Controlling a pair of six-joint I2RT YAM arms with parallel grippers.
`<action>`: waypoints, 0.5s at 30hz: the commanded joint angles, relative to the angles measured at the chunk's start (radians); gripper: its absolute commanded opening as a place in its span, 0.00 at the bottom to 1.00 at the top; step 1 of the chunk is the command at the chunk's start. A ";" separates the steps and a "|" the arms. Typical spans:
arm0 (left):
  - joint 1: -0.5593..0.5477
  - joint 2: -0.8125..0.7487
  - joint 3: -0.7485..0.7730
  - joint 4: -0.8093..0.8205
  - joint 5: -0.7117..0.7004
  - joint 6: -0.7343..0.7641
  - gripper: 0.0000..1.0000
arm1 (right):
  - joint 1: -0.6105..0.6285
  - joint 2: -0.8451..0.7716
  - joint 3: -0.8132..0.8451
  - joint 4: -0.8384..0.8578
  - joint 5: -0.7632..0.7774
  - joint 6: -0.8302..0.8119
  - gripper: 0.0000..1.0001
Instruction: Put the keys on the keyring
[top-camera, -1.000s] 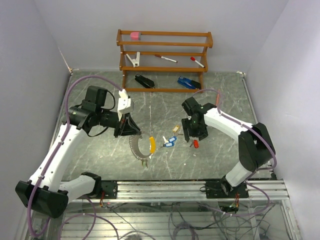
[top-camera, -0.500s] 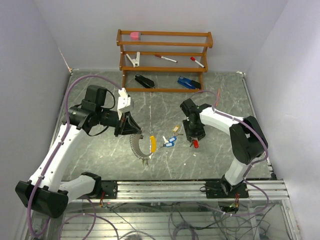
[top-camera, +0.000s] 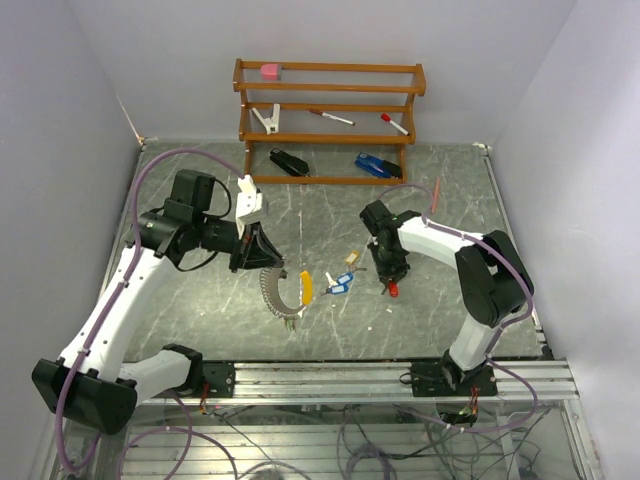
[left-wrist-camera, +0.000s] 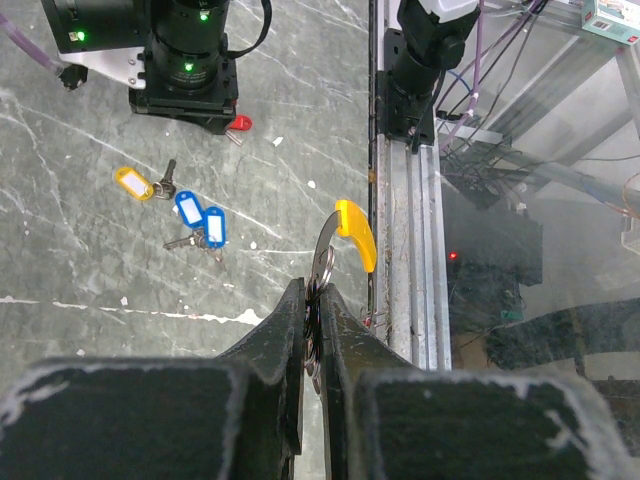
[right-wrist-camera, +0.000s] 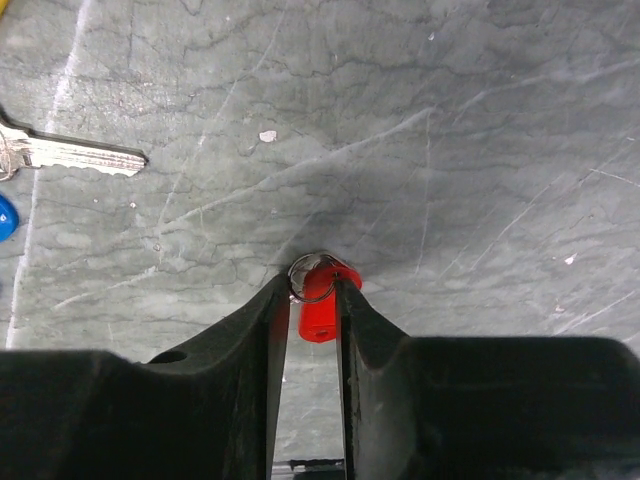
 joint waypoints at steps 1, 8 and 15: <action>-0.004 -0.001 0.006 0.029 0.041 -0.008 0.07 | -0.007 0.019 -0.007 0.015 0.009 -0.015 0.22; -0.003 0.000 0.010 0.033 0.040 -0.015 0.07 | -0.007 0.021 0.008 0.015 0.014 -0.020 0.14; -0.003 0.002 0.008 0.038 0.037 -0.018 0.07 | -0.006 0.011 0.033 -0.003 0.015 -0.019 0.10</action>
